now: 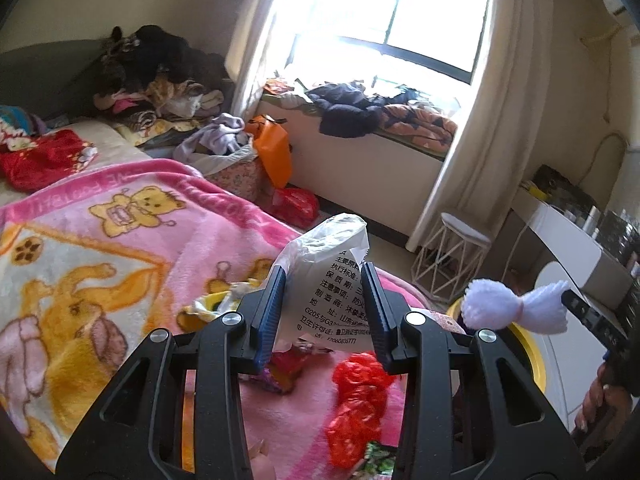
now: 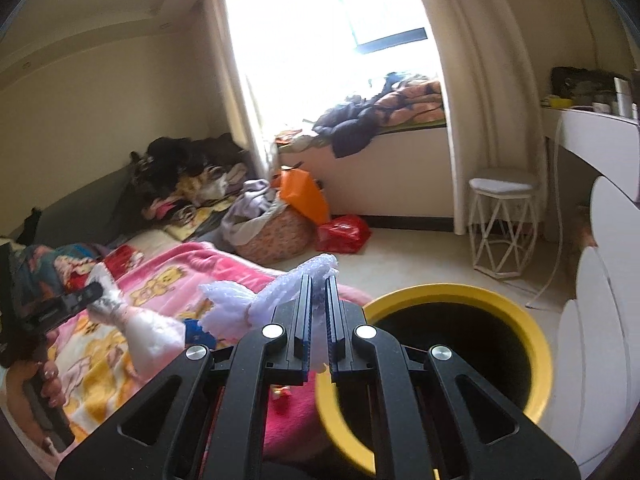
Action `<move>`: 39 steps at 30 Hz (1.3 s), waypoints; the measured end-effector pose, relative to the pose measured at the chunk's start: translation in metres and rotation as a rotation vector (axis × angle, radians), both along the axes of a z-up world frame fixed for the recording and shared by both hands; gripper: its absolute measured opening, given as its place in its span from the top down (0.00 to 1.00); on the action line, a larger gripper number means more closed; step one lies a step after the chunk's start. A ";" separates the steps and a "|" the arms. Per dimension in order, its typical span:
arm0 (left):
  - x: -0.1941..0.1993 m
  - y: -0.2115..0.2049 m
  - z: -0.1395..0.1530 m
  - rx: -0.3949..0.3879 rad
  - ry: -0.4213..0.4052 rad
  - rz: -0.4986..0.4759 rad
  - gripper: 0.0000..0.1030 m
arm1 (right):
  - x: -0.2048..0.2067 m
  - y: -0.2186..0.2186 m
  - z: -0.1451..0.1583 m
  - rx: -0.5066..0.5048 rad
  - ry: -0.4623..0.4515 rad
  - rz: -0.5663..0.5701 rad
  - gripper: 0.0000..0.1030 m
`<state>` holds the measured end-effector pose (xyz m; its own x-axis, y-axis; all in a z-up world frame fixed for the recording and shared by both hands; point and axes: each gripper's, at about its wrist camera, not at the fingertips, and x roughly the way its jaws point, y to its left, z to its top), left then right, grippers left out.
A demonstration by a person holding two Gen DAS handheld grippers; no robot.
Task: Collect trash
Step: 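Carry the foam sleeve over the yellow bin and open the right tool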
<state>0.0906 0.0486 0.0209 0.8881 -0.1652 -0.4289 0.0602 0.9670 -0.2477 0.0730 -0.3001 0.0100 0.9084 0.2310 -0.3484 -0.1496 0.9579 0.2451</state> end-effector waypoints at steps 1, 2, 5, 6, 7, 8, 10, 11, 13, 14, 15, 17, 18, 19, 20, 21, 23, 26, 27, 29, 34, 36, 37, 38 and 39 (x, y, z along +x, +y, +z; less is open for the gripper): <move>0.001 -0.005 0.000 0.007 0.001 -0.011 0.69 | 0.000 -0.004 -0.001 -0.002 0.000 -0.015 0.94; 0.002 -0.010 0.000 0.013 0.001 -0.020 0.69 | 0.000 -0.009 -0.001 -0.004 0.000 -0.032 0.94; 0.005 -0.025 0.000 0.031 -0.001 -0.047 0.69 | -0.001 -0.022 -0.003 0.003 0.003 -0.071 0.94; 0.006 -0.030 0.000 0.040 0.000 -0.052 0.69 | -0.001 -0.023 -0.003 0.004 0.004 -0.078 0.94; 0.007 -0.033 0.000 0.045 -0.001 -0.056 0.69 | -0.001 -0.027 -0.004 0.004 0.004 -0.088 0.94; 0.008 -0.037 -0.001 0.051 -0.001 -0.061 0.69 | -0.002 -0.031 -0.005 0.001 0.004 -0.100 0.94; 0.011 -0.044 -0.001 0.059 0.000 -0.070 0.69 | -0.002 -0.035 -0.006 -0.002 0.004 -0.114 0.94; 0.012 -0.047 -0.002 0.062 0.002 -0.074 0.69 | -0.002 -0.037 -0.007 -0.005 0.005 -0.126 0.94; 0.014 -0.052 -0.004 0.069 0.007 -0.081 0.69 | -0.001 -0.040 -0.008 -0.009 0.009 -0.140 0.94; 0.015 -0.056 -0.005 0.072 0.008 -0.085 0.69 | -0.001 -0.042 -0.010 -0.012 0.013 -0.152 0.94; 0.017 -0.058 -0.006 0.075 0.010 -0.090 0.69 | 0.000 -0.043 -0.010 -0.012 0.016 -0.159 0.94; 0.018 -0.066 -0.007 0.081 0.010 -0.097 0.69 | 0.000 -0.047 -0.013 -0.012 0.026 -0.178 0.94; 0.018 -0.069 -0.008 0.082 0.010 -0.100 0.69 | 0.001 -0.048 -0.014 -0.012 0.031 -0.184 0.94; 0.019 -0.072 -0.008 0.083 0.010 -0.106 0.69 | 0.001 -0.049 -0.015 -0.014 0.036 -0.195 0.94; 0.020 -0.076 -0.009 0.085 0.011 -0.110 0.69 | 0.002 -0.050 -0.016 -0.016 0.040 -0.203 0.94; 0.020 -0.080 -0.010 0.088 0.012 -0.113 0.69 | 0.003 -0.052 -0.017 -0.020 0.045 -0.211 0.94; 0.021 -0.086 -0.012 0.093 0.015 -0.122 0.69 | 0.005 -0.057 -0.020 -0.035 0.055 -0.234 0.94; 0.024 -0.097 -0.015 0.094 0.020 -0.132 0.69 | 0.008 -0.066 -0.025 -0.039 0.073 -0.261 0.94; 0.026 -0.098 -0.016 0.095 0.023 -0.135 0.69 | 0.009 -0.069 -0.027 -0.037 0.082 -0.271 0.94; 0.028 -0.105 -0.019 0.103 0.029 -0.140 0.69 | 0.010 -0.075 -0.033 -0.043 0.101 -0.290 0.94; 0.035 -0.126 -0.028 0.120 0.047 -0.153 0.69 | 0.015 -0.085 -0.043 -0.075 0.141 -0.329 0.94; 0.038 -0.136 -0.031 0.128 0.056 -0.157 0.69 | 0.017 -0.089 -0.046 -0.086 0.153 -0.341 0.94; 0.041 -0.141 -0.033 0.132 0.061 -0.162 0.69 | 0.019 -0.090 -0.048 -0.093 0.159 -0.348 0.94; 0.043 -0.147 -0.035 0.140 0.064 -0.165 0.69 | 0.020 -0.092 -0.050 -0.101 0.166 -0.355 0.94; 0.044 -0.151 -0.036 0.147 0.067 -0.167 0.69 | 0.020 -0.093 -0.052 -0.106 0.174 -0.361 0.94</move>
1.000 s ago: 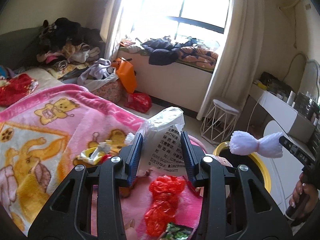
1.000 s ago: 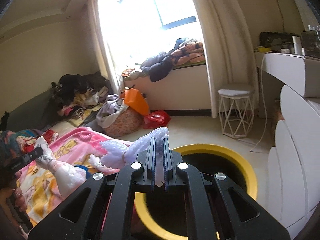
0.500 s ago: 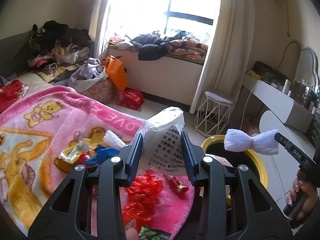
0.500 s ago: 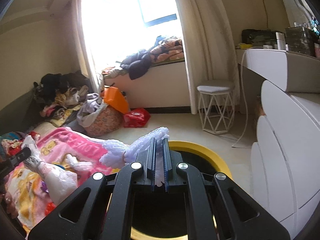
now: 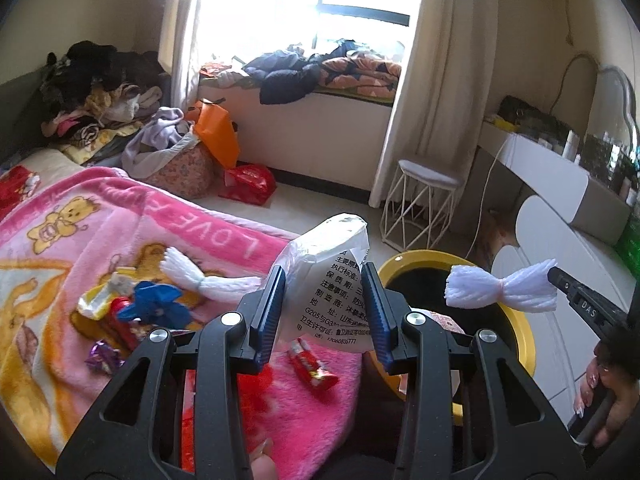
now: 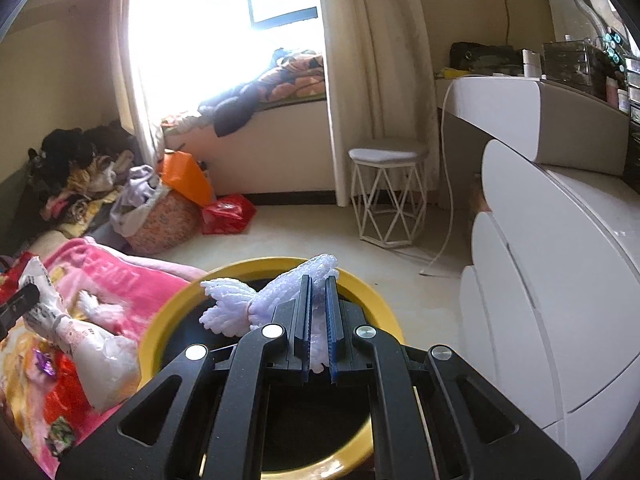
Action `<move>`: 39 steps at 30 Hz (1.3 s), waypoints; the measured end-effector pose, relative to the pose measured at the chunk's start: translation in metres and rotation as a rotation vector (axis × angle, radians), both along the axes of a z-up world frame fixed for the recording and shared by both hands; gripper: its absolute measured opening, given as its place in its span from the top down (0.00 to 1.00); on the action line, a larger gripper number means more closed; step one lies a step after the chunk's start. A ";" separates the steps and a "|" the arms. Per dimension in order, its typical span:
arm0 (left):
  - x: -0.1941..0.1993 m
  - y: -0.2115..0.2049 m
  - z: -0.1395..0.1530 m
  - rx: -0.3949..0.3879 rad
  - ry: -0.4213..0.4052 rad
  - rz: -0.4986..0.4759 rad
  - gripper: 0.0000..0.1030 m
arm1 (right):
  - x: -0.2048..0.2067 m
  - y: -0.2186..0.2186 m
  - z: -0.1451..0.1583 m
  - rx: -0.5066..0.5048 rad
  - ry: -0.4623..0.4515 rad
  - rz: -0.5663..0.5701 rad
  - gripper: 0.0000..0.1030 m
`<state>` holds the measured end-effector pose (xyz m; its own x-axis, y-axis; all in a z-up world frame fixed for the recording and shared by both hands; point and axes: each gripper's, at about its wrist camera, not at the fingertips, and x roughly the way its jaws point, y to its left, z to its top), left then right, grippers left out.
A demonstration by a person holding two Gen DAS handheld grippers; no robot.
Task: Collect trash
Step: 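Carry the foam sleeve over the yellow bin and open the right tool, then move the open right tool back over the blanket toward the red plastic bag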
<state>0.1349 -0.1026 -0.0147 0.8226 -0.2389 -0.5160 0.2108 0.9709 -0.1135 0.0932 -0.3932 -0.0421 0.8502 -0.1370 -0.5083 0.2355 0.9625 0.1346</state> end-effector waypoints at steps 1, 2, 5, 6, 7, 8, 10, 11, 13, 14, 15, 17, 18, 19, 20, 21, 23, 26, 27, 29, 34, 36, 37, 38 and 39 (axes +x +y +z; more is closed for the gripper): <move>0.002 -0.006 -0.002 0.009 0.004 -0.005 0.69 | 0.001 -0.001 -0.002 -0.001 0.006 -0.004 0.94; 0.005 -0.013 -0.004 0.021 0.007 -0.006 0.69 | 0.001 -0.003 -0.003 -0.002 0.010 -0.007 0.94; 0.009 -0.027 -0.008 0.032 0.017 -0.020 0.68 | 0.003 -0.007 -0.009 0.002 0.031 -0.009 0.92; 0.011 -0.031 -0.008 0.034 0.020 -0.026 0.67 | 0.004 -0.009 -0.011 0.010 0.035 -0.007 0.91; 0.013 -0.036 -0.010 0.036 0.026 -0.037 0.66 | 0.006 -0.010 -0.012 0.016 0.043 -0.007 0.90; 0.016 -0.041 -0.011 0.036 0.031 -0.046 0.66 | 0.006 -0.011 -0.014 0.022 0.046 -0.007 0.86; 0.020 -0.047 -0.013 0.020 0.043 -0.069 0.55 | 0.008 -0.011 -0.016 0.041 0.053 -0.001 0.74; 0.022 -0.049 -0.014 0.000 0.051 -0.083 0.49 | 0.008 -0.012 -0.017 0.043 0.058 0.001 0.65; 0.022 -0.050 -0.014 -0.019 0.054 -0.094 0.31 | 0.009 -0.012 -0.019 0.051 0.062 0.005 0.63; 0.021 -0.049 -0.014 -0.023 0.052 -0.094 0.31 | 0.009 -0.013 -0.020 0.052 0.063 0.005 0.62; 0.020 -0.047 -0.014 -0.030 0.050 -0.091 0.28 | 0.009 -0.012 -0.019 0.055 0.063 0.007 0.61; 0.017 -0.040 -0.012 -0.054 0.045 -0.078 0.17 | 0.008 -0.011 -0.016 0.063 0.051 0.010 0.54; 0.015 -0.037 -0.012 -0.060 0.041 -0.071 0.12 | 0.008 -0.010 -0.015 0.070 0.042 0.015 0.51; 0.014 -0.033 -0.011 -0.065 0.037 -0.060 0.11 | 0.006 -0.009 -0.013 0.077 0.032 0.022 0.50; 0.012 -0.029 -0.010 -0.071 0.036 -0.052 0.11 | 0.005 -0.006 -0.010 0.083 0.019 0.038 0.49; 0.011 -0.025 -0.010 -0.076 0.035 -0.045 0.11 | 0.004 -0.002 -0.008 0.084 0.010 0.053 0.47; 0.009 -0.015 -0.009 -0.081 0.029 -0.022 0.11 | 0.003 0.005 -0.004 0.082 -0.003 0.078 0.43; 0.005 -0.004 -0.007 -0.083 0.021 0.007 0.10 | 0.003 0.016 0.002 0.093 -0.019 0.123 0.40; 0.003 0.000 -0.007 -0.084 0.019 0.016 0.10 | 0.003 0.018 0.004 0.101 -0.022 0.137 0.39; 0.001 0.009 -0.005 -0.087 0.016 0.035 0.10 | 0.002 0.028 0.007 0.115 -0.027 0.173 0.39; -0.005 0.028 -0.002 -0.090 0.005 0.074 0.10 | 0.000 0.058 0.014 0.120 -0.029 0.269 0.38; -0.008 0.039 -0.001 -0.093 -0.002 0.093 0.10 | -0.001 0.068 0.015 0.113 -0.028 0.300 0.38; -0.009 0.043 0.000 -0.096 -0.004 0.100 0.10 | -0.002 0.076 0.016 0.106 -0.026 0.322 0.38; -0.010 0.048 0.000 -0.100 -0.005 0.109 0.10 | -0.002 0.081 0.017 0.103 -0.025 0.338 0.38; -0.012 0.054 0.000 -0.102 -0.007 0.116 0.10 | -0.004 0.088 0.017 0.098 -0.025 0.354 0.38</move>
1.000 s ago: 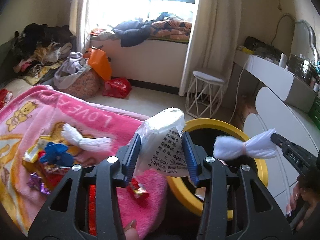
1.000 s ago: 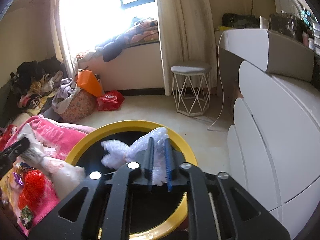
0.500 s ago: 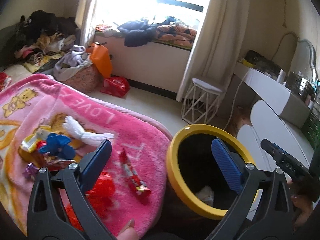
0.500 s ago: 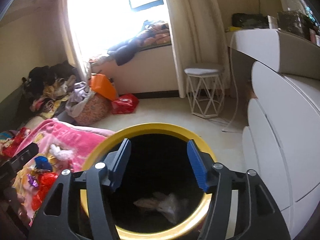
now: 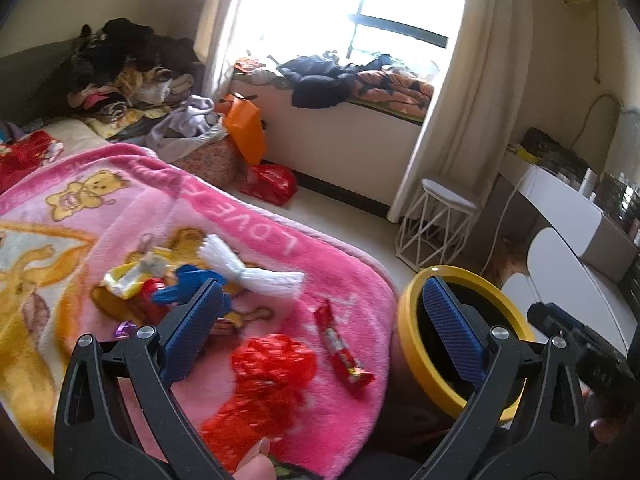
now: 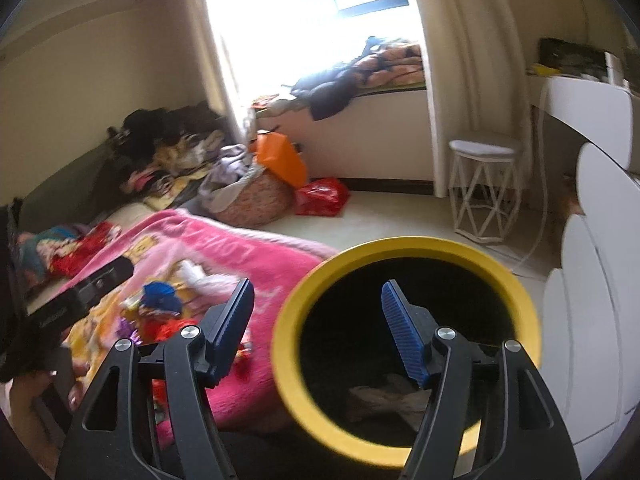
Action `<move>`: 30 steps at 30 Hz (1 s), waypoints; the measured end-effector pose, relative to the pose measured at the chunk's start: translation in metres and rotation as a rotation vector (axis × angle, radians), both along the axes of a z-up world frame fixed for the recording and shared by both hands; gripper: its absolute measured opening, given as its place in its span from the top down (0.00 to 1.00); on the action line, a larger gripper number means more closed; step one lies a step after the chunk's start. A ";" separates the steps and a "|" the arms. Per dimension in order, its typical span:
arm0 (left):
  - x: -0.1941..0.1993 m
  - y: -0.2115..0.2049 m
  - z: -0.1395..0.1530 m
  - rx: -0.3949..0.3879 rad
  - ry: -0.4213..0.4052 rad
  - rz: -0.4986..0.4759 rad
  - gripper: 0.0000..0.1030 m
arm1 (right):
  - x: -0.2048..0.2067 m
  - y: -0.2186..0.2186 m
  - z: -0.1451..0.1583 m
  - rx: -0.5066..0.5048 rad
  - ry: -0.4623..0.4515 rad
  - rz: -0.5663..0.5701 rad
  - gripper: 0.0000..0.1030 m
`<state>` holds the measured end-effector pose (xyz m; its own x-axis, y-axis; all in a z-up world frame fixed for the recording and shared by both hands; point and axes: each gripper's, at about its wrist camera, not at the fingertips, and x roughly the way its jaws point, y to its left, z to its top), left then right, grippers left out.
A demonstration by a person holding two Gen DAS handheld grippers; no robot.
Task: Collect trash
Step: 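Move the open right tool back over the blanket toward the red plastic bag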
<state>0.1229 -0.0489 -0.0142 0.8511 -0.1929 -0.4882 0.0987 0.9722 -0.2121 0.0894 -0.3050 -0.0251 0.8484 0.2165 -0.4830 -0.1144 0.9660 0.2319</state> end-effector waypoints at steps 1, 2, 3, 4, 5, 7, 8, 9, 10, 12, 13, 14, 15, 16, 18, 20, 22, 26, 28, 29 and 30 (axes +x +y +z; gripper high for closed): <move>-0.002 0.006 0.000 0.000 -0.002 0.011 0.10 | -0.001 0.007 0.001 -0.008 0.000 0.023 0.38; -0.004 0.011 0.000 0.000 -0.003 0.023 0.10 | -0.001 0.013 0.001 -0.016 -0.001 0.040 0.38; -0.005 0.016 0.001 -0.001 -0.004 0.030 0.10 | -0.002 0.018 0.001 -0.020 -0.001 0.050 0.38; -0.007 0.023 0.001 -0.003 -0.003 0.044 0.10 | -0.003 0.026 0.001 -0.029 -0.001 0.072 0.38; -0.008 0.026 0.001 -0.005 -0.003 0.052 0.10 | -0.003 0.030 0.002 -0.032 0.000 0.085 0.38; -0.011 0.037 0.001 -0.010 -0.001 0.072 0.10 | -0.004 0.042 0.001 -0.041 0.006 0.119 0.38; -0.012 0.041 0.001 -0.014 0.000 0.080 0.10 | -0.005 0.046 0.001 -0.043 0.008 0.132 0.38; -0.013 0.046 0.001 -0.023 0.002 0.090 0.10 | -0.006 0.051 0.000 -0.045 0.009 0.146 0.38; -0.013 0.051 0.001 -0.027 0.004 0.094 0.10 | -0.007 0.056 0.001 -0.048 0.009 0.160 0.38; -0.015 0.059 0.001 -0.031 0.006 0.107 0.10 | -0.008 0.067 0.001 -0.056 0.013 0.196 0.38; -0.017 0.064 0.001 -0.031 0.006 0.111 0.10 | -0.008 0.072 0.000 -0.057 0.016 0.207 0.38; -0.019 0.068 0.001 -0.028 0.007 0.112 0.10 | -0.008 0.077 -0.001 -0.058 0.022 0.222 0.38; -0.019 0.069 0.001 -0.025 0.009 0.113 0.10 | -0.006 0.083 -0.001 -0.058 0.029 0.233 0.38; -0.020 0.073 0.001 -0.021 0.013 0.112 0.10 | -0.006 0.088 -0.002 -0.059 0.034 0.243 0.38; -0.024 0.079 -0.001 -0.011 0.021 0.108 0.10 | -0.004 0.097 -0.004 -0.067 0.048 0.263 0.38; -0.028 0.085 -0.005 -0.005 0.036 0.102 0.10 | -0.001 0.103 -0.006 -0.070 0.062 0.278 0.38; -0.032 0.091 -0.011 -0.009 0.052 0.087 0.10 | 0.001 0.109 -0.009 -0.069 0.077 0.287 0.38; -0.043 0.096 -0.023 0.018 0.075 0.046 0.10 | 0.010 0.118 -0.017 -0.073 0.115 0.306 0.38; -0.048 0.096 -0.029 0.037 0.084 0.032 0.10 | 0.015 0.121 -0.021 -0.071 0.135 0.316 0.38; -0.051 0.097 -0.033 0.034 0.089 0.019 0.10 | 0.019 0.123 -0.023 -0.070 0.149 0.320 0.38; -0.053 0.098 -0.036 0.029 0.093 0.009 0.10 | 0.022 0.125 -0.025 -0.069 0.160 0.322 0.38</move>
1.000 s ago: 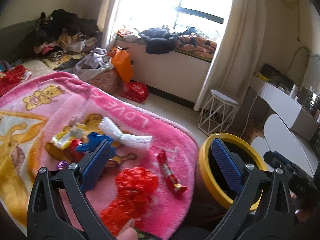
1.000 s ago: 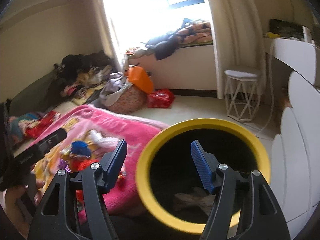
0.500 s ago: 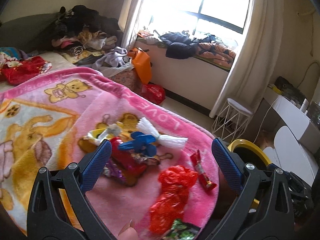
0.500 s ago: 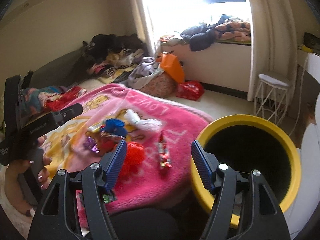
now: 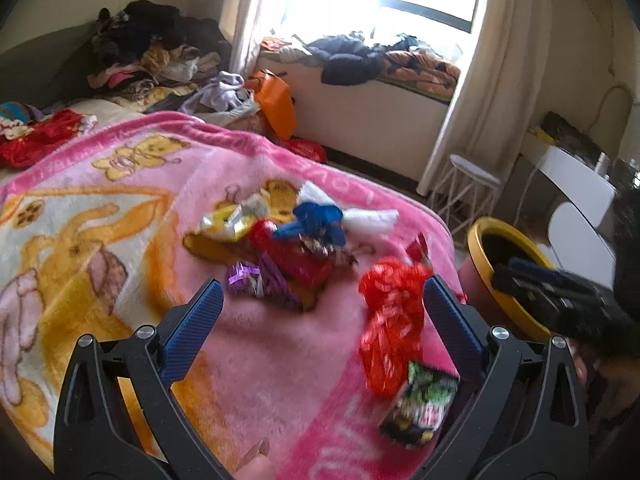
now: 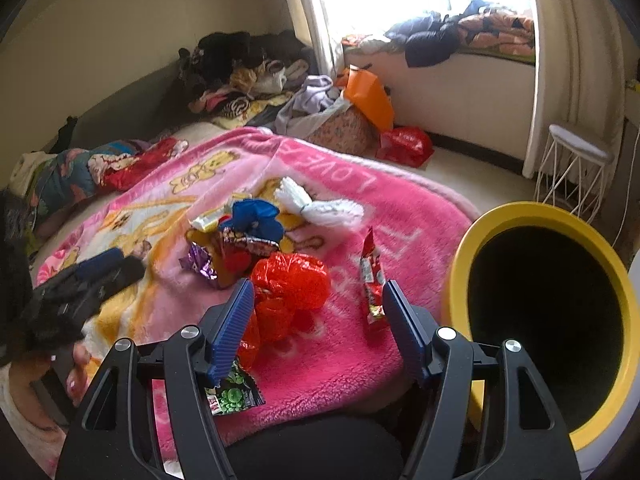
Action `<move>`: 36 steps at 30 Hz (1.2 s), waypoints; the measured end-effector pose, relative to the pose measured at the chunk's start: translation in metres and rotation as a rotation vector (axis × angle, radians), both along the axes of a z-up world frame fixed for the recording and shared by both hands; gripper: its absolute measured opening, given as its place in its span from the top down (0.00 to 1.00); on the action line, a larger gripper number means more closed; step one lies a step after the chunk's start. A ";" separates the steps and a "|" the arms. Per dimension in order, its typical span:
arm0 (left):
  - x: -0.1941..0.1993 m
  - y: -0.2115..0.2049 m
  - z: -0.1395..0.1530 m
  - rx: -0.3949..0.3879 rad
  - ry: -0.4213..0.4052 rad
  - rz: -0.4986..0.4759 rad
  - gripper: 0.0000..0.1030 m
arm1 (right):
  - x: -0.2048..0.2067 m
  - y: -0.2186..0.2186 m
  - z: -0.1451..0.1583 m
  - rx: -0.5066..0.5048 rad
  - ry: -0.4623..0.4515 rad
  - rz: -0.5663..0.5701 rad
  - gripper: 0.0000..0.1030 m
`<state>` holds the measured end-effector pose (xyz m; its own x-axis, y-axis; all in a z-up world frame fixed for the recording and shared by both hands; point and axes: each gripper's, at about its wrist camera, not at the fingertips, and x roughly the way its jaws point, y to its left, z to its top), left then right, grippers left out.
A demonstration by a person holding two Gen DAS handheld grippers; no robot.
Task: Collect trash
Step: 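Move the open right tool back over the blanket toward the red plastic bag, then grasp the red plastic bag with the right tool while the left tool grasps the snack packet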
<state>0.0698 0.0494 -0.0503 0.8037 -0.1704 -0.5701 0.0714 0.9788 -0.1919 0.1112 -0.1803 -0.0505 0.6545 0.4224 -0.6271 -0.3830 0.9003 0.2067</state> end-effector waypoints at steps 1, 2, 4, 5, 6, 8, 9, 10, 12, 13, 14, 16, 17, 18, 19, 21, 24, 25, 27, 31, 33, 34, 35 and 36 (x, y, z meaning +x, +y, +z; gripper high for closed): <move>-0.004 0.000 -0.004 -0.004 0.006 -0.018 0.10 | 0.004 0.003 -0.003 0.000 0.016 0.006 0.38; -0.006 0.000 -0.006 -0.004 0.007 -0.028 0.10 | 0.007 0.005 -0.006 0.000 0.028 0.010 0.38; -0.010 0.000 -0.010 -0.012 0.020 -0.053 0.10 | 0.014 0.010 -0.010 -0.002 0.048 0.017 0.38; -0.011 -0.001 -0.013 -0.023 0.034 -0.071 0.11 | 0.018 0.013 -0.012 -0.001 0.061 0.022 0.38; -0.013 -0.002 -0.016 -0.035 0.046 -0.090 0.11 | 0.023 0.016 -0.013 -0.002 0.071 0.024 0.38; -0.017 -0.005 -0.021 -0.050 0.063 -0.113 0.11 | 0.031 0.022 -0.016 0.000 0.086 0.032 0.38; -0.018 -0.006 -0.023 -0.062 0.073 -0.123 0.11 | 0.034 0.025 -0.018 0.000 0.090 0.036 0.38; -0.019 -0.008 -0.028 -0.078 0.091 -0.136 0.11 | 0.038 0.027 -0.020 -0.004 0.100 0.037 0.38; -0.020 -0.013 -0.035 -0.098 0.122 -0.158 0.11 | 0.049 0.033 -0.027 -0.003 0.133 0.038 0.38; -0.020 -0.016 -0.039 -0.104 0.141 -0.166 0.13 | 0.054 0.035 -0.031 -0.003 0.155 0.035 0.38; -0.020 -0.018 -0.042 -0.112 0.156 -0.175 0.15 | 0.057 0.037 -0.033 -0.001 0.169 0.036 0.38; -0.019 -0.024 -0.047 -0.117 0.184 -0.190 0.18 | 0.064 0.041 -0.039 -0.001 0.201 0.038 0.39; -0.018 -0.027 -0.050 -0.118 0.198 -0.202 0.19 | 0.067 0.042 -0.041 0.005 0.214 0.042 0.39; -0.018 -0.029 -0.053 -0.118 0.209 -0.211 0.20 | 0.070 0.044 -0.042 0.008 0.226 0.045 0.41; -0.018 -0.033 -0.055 -0.117 0.226 -0.224 0.21 | 0.072 0.045 -0.044 0.014 0.239 0.050 0.43; -0.018 -0.037 -0.059 -0.117 0.245 -0.240 0.26 | 0.074 0.047 -0.046 0.023 0.256 0.054 0.48; -0.018 -0.043 -0.065 -0.109 0.276 -0.260 0.34 | 0.075 0.049 -0.049 0.032 0.271 0.068 0.58; -0.017 -0.045 -0.067 -0.113 0.288 -0.265 0.39 | 0.074 0.050 -0.049 0.033 0.271 0.075 0.61; -0.016 -0.047 -0.071 -0.116 0.306 -0.271 0.51 | 0.072 0.052 -0.047 0.031 0.259 0.087 0.76; -0.016 -0.050 -0.074 -0.096 0.319 -0.280 0.88 | 0.064 0.056 -0.041 0.020 0.214 0.107 0.89; -0.017 -0.049 -0.070 -0.095 0.305 -0.280 0.92 | 0.059 0.055 -0.036 0.021 0.184 0.109 0.92; -0.017 -0.049 -0.068 -0.093 0.296 -0.279 0.93 | 0.056 0.054 -0.033 0.024 0.167 0.109 0.92; -0.018 -0.048 -0.065 -0.090 0.286 -0.278 0.93 | 0.054 0.053 -0.029 0.030 0.144 0.105 0.92; -0.018 -0.048 -0.062 -0.086 0.272 -0.278 0.93 | 0.052 0.051 -0.026 0.036 0.128 0.101 0.92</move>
